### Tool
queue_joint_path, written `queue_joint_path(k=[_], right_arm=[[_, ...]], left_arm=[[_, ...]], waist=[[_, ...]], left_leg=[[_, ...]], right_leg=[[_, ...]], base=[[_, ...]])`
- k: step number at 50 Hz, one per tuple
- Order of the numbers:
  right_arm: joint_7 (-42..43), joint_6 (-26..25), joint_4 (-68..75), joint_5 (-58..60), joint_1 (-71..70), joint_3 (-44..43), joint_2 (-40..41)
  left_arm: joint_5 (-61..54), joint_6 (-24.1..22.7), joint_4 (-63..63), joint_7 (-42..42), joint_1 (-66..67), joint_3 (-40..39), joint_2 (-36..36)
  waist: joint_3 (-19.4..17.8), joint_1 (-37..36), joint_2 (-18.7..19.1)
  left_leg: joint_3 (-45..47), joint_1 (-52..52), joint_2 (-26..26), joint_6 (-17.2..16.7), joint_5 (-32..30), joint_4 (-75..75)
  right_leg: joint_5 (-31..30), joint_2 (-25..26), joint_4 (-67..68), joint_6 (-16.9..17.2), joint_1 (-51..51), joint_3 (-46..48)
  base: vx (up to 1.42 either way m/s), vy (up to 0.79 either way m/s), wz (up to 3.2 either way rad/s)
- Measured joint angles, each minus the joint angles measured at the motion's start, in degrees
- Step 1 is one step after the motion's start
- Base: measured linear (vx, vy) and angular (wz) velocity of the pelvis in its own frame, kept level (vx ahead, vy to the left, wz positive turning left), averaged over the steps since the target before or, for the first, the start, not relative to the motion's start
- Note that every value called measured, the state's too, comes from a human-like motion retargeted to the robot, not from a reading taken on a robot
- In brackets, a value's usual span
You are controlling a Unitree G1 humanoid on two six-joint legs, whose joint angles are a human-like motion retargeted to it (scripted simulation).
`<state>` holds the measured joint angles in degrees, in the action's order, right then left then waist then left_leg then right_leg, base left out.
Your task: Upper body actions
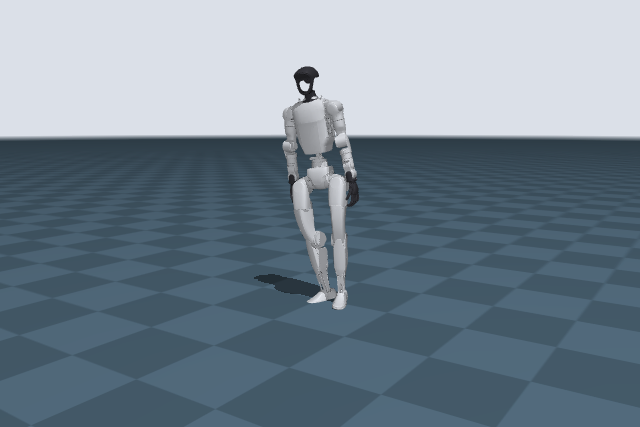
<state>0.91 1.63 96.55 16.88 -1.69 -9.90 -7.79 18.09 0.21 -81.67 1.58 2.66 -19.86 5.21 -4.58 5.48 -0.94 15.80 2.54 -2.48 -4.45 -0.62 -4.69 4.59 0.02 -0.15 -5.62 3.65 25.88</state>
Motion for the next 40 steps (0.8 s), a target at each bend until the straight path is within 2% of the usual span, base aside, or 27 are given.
queue_joint_path(k=[5, 8, 12, 17, 22, 25, 27, 30, 32, 36, 38, 40], right_arm=[[0.8, -0.5, 0.8, 1.3, 0.0, -1.1, -1.2], [1.1, -0.6, 0.6, 2.0, 0.6, -1.2, -1.8], [1.4, -1.1, -0.4, 3.3, 1.5, -2.0, -2.6], [1.5, -0.7, -2.3, 3.0, 2.3, -2.9, -2.7], [0.7, -0.7, -3.0, 2.6, 2.3, -2.8, -2.0], [0.4, -0.5, -3.7, 2.8, 1.7, -2.8, -1.4], [0.0, -0.4, -4.6, 3.1, 1.5, -2.7, -0.9], [-1.3, 0.3, -6.8, 3.2, 1.5, -3.0, -0.5], [-2.2, 0.6, -8.1, 3.0, 1.6, -2.9, -0.5], [-1.9, 0.7, -9.0, 1.6, 0.8, -1.8, 0.0], [-1.7, 1.3, -9.2, 0.1, 0.2, -1.6, 0.3], [-2.4, 1.9, -9.7, -0.6, 0.3, -1.3, 0.6]], left_arm=[[-0.8, -0.1, 1.4, -0.1, -3.5, 1.2, -0.7], [-1.1, -0.4, 2.7, 0.8, -4.2, 2.2, -1.5], [-0.9, -1.5, 5.0, 2.0, -3.6, 3.2, -2.7], [0.0, -2.7, 4.7, -0.3, -1.4, 3.0, -2.1], [-0.9, -1.0, 0.0, -2.0, 1.0, 0.2, -0.6], [-3.0, 0.4, -3.8, -2.6, 2.3, -2.4, 0.2], [-4.3, 0.8, -6.0, -2.7, 2.7, -3.7, 0.7], [-5.4, 1.2, -8.3, -2.8, 3.7, -5.5, 1.0], [-5.2, 1.0, -8.7, -2.4, 4.4, -6.3, 0.7], [-4.2, 0.8, -8.6, -1.1, 5.9, -8.0, -0.5], [-3.9, 0.6, -8.0, -1.0, 6.0, -7.8, -0.8], [-3.6, 0.6, -7.5, -0.9, 5.8, -7.1, -0.6]], waist=[[-2.3, -2.7, 0.3], [-3.0, -4.7, 0.4], [-2.8, -6.6, 0.3], [-1.5, -6.0, 0.2], [1.1, -5.9, -1.9], [2.9, -5.2, -2.9], [3.8, -4.7, -3.0], [5.1, -5.2, -2.0], [5.5, -6.0, -0.8], [5.5, -6.9, -0.3], [4.8, -6.6, 0.2], [4.2, -5.9, 1.4]], left_leg=[[-3.4, 2.7, -1.9, -0.9, -4.9, 0.1], [-4.1, 3.5, -2.9, -1.7, -5.1, 0.5], [4.5, 3.1, -1.7, -1.7, -3.8, 0.1], [14.3, 0.7, 1.6, 0.4, -3.6, -1.5], [25.3, -2.9, 5.2, 2.9, -2.5, -2.7], [35.4, -6.4, 5.9, 5.2, -1.7, -2.2], [38.0, -7.5, 5.4, 5.7, -2.0, -1.7], [35.3, -7.2, 4.3, 3.2, -0.3, -0.4], [31.1, -6.6, 3.3, 3.3, 0.6, 2.1], [26.0, -5.5, 1.4, 5.0, 1.4, 3.7], [24.7, -5.4, 1.4, 5.8, 1.7, 4.1], [23.0, -5.3, 2.4, 6.3, 1.9, 4.3]], right_leg=[[-0.5, -0.9, -1.9, -0.1, 0.2, 6.0], [-0.5, -1.7, -2.7, 0.1, 0.4, 9.0], [-0.1, -3.4, -3.5, 0.9, 0.7, 14.9], [0.8, -4.8, -4.4, 2.5, 1.9, 23.3], [1.4, -6.9, -4.3, 4.2, 2.3, 28.4], [1.4, -8.0, -4.0, 5.6, 2.6, 31.8], [1.4, -8.0, -3.8, 6.3, 2.8, 33.5], [1.2, -6.9, -3.2, 7.5, 3.2, 35.1], [0.8, -5.7, -2.8, 8.1, 3.6, 35.7], [-0.7, -6.5, -0.4, 9.7, 5.0, 38.4], [-1.9, -7.1, 1.8, 9.1, 6.1, 40.0], [-4.7, -8.0, 5.8, 7.0, 6.6, 37.9]], base=[[-0.13, 0.07, 0.94], [-0.07, 0.15, 1.15], [-0.09, 0.11, 1.62], [0.02, 0.13, 2.14], [0.13, 0.11, 1.72], [0.16, 0.14, 1.67], [0.18, 0.19, 1.52], [0.24, 0.25, 1.15], [0.27, 0.26, 0.62], [0.23, 0.27, 0.43], [0.21, 0.27, 0.89], [0.20, 0.16, 1.18]])
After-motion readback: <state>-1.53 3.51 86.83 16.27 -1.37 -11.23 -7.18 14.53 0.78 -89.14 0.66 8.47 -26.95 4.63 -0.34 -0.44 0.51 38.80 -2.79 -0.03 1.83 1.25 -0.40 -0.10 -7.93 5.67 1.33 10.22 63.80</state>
